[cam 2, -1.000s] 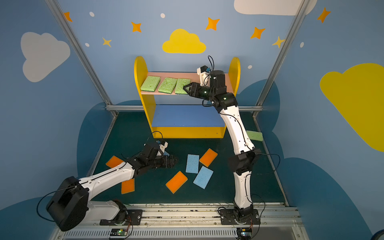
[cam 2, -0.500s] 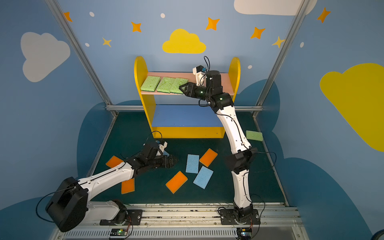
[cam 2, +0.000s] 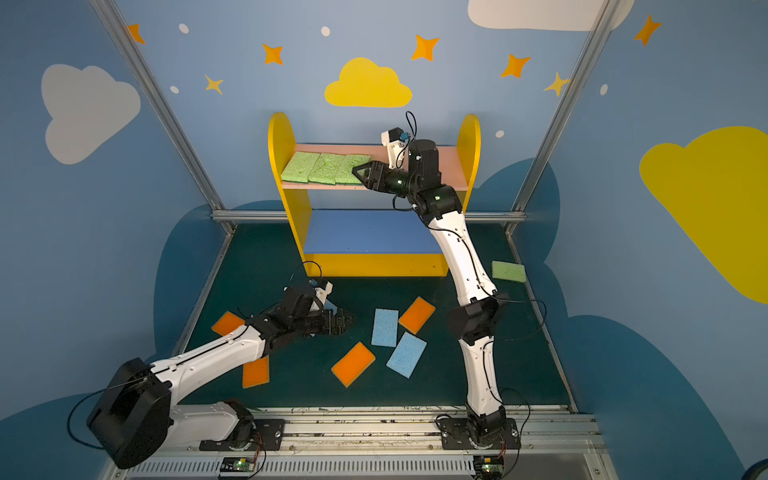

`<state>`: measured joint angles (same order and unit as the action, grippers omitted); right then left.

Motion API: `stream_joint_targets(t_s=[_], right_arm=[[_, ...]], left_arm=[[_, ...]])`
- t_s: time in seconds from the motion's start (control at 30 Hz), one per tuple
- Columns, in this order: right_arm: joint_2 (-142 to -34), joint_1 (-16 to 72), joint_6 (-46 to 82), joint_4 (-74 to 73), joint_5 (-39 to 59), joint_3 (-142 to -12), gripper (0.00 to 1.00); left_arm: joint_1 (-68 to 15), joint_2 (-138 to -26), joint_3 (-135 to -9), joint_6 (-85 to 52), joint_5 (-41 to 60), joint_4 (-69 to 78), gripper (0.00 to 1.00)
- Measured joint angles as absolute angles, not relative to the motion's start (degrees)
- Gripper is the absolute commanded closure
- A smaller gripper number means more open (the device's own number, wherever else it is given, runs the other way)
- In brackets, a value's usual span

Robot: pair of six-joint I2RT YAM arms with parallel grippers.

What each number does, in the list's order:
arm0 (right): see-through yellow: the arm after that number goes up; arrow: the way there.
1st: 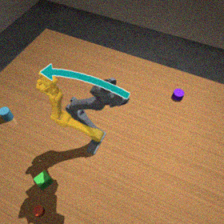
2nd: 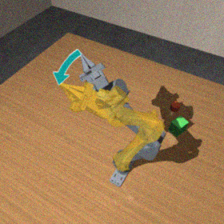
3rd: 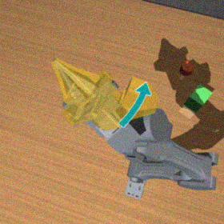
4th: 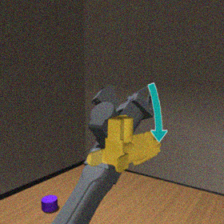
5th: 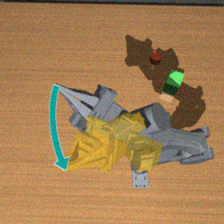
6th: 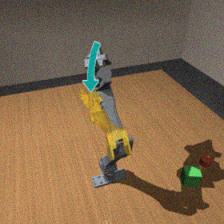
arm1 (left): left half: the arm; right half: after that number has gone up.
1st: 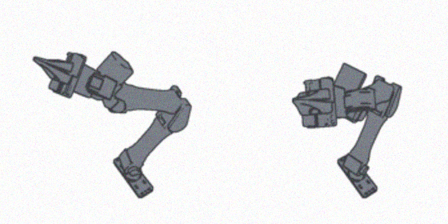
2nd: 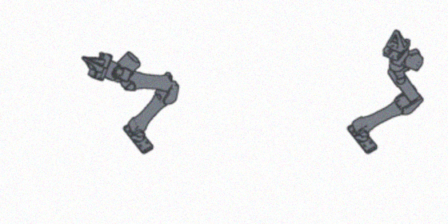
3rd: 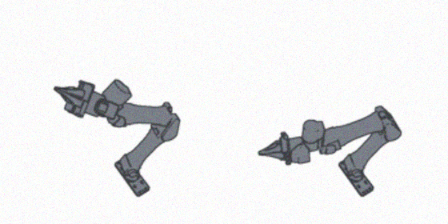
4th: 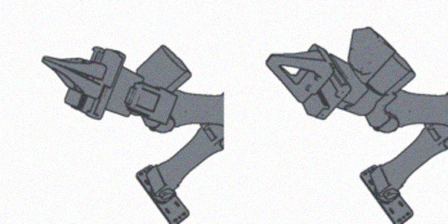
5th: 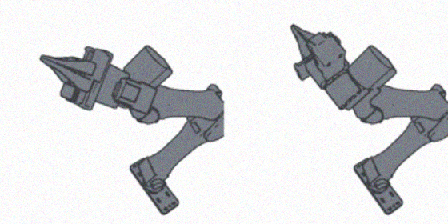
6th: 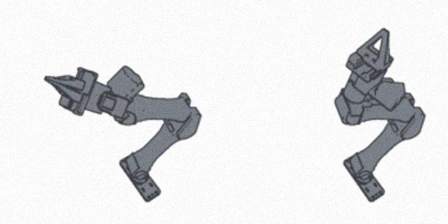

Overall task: Place and organize the cleaning sponges onto the shelf
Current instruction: 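Push the third green sponge against the other two with the right gripper, then withdraw the right gripper from the pink shelf down toward the table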

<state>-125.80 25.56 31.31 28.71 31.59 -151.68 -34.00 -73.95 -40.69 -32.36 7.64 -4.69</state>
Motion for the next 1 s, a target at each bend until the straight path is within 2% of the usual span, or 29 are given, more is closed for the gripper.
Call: stream_joint_targets(t_s=[0.23, 0.43, 1.0], right_arm=[[-126.3, 25.5, 32.6, 27.1, 32.4, -151.9, 0.43], [-125.6, 25.4, 32.1, 26.7, 32.9, -151.0, 0.32], [-109.3, 23.4, 28.4, 23.5, 30.2, -126.6, 0.25]], left_arm=[[-34.0, -72.9, -40.6, -32.4, 7.4, -4.9, 0.05], [-33.8, -72.1, -40.0, -32.4, 7.0, -5.6, 0.05], [-33.7, -68.3, -39.9, -32.4, 6.5, -6.9, 0.05]])
